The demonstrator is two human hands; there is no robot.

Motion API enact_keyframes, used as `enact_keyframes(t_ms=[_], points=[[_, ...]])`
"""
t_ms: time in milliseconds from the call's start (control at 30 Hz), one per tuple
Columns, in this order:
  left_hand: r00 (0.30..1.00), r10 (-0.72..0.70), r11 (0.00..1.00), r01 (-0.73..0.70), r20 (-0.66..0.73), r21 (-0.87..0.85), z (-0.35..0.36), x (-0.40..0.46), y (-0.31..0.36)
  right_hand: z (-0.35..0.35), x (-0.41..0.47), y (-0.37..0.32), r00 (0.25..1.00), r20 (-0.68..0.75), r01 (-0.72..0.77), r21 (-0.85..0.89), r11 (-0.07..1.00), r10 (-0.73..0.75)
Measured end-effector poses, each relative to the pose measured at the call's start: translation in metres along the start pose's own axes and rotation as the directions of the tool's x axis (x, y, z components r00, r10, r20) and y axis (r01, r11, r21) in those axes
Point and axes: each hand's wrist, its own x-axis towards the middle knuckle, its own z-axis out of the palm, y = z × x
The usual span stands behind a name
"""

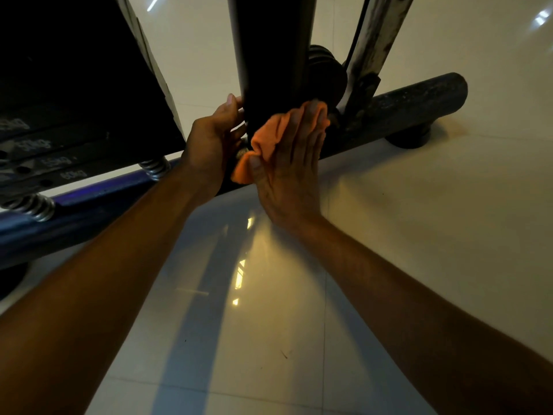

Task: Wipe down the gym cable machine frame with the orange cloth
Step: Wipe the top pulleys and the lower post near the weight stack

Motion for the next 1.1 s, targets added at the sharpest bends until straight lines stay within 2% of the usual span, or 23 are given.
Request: enact_keyframes(t_ms=[133,200,300,367,467,567,633,700,767,800,867,933,1000,1033,1100], points=[[1.0,0.022,0.997,-0.021,-0.008,0.071,0.0,0.0,-0.001,0.012,-0.035,0.029,0.994,0.094,0.052,-0.053,0.997,-0.047],[0.999,0.037,0.996,-0.035,-0.021,0.086,-0.001,0.0,-0.003,0.012,-0.035,0.028,0.995,0.097,0.009,-0.041,0.999,-0.005],[0.999,0.031,0.994,-0.028,-0.023,0.108,-0.004,0.002,-0.005,0.011,-0.007,0.005,0.99,-0.001,-0.142,0.147,0.979,0.144],[0.999,0.036,0.991,-0.036,0.002,0.126,-0.004,0.002,-0.004,0.009,0.01,-0.008,0.974,-0.075,-0.19,0.239,0.952,0.213],[0.998,0.048,0.986,-0.043,-0.028,0.164,-0.002,0.001,-0.004,0.016,0.003,0.002,0.982,-0.095,-0.15,0.143,0.978,0.164],[0.997,0.064,0.98,-0.055,-0.042,0.193,0.0,0.003,-0.009,0.019,-0.02,0.03,1.0,-0.011,-0.023,-0.022,1.0,0.023],[0.997,0.075,0.975,-0.065,-0.036,0.214,0.0,0.002,-0.01,0.018,-0.025,0.035,0.999,0.023,-0.023,-0.009,1.0,0.024],[0.997,0.073,0.975,-0.067,-0.022,0.212,-0.001,0.003,-0.011,0.02,-0.017,0.017,0.985,0.006,-0.172,0.172,0.97,0.174],[0.997,0.076,0.972,-0.075,0.002,0.221,0.0,0.002,-0.01,0.023,-0.004,-0.01,0.921,0.003,-0.361,0.39,0.847,0.39],[0.997,0.075,0.971,-0.074,0.003,0.229,0.0,0.001,-0.009,0.023,0.001,-0.017,0.895,0.009,-0.404,0.442,0.801,0.447],[0.997,0.078,0.969,-0.073,-0.013,0.235,0.002,0.001,-0.008,0.02,-0.001,-0.011,0.913,0.028,-0.383,0.401,0.832,0.406],[0.995,0.092,0.966,-0.082,-0.027,0.245,0.003,0.0,-0.007,0.016,-0.014,0.016,0.976,0.034,-0.218,0.203,0.955,0.216],[0.996,0.09,0.962,-0.08,-0.028,0.26,0.002,-0.001,-0.009,0.011,-0.022,0.039,0.994,0.079,-0.087,0.073,0.994,0.081],[0.996,0.086,0.963,-0.076,-0.027,0.26,0.002,-0.001,-0.009,0.011,-0.021,0.039,0.993,0.077,-0.101,0.086,0.991,0.095],[0.997,0.073,0.961,-0.063,-0.028,0.268,0.001,0.001,-0.01,0.015,-0.012,0.017,0.968,0.054,-0.252,0.246,0.936,0.246]])
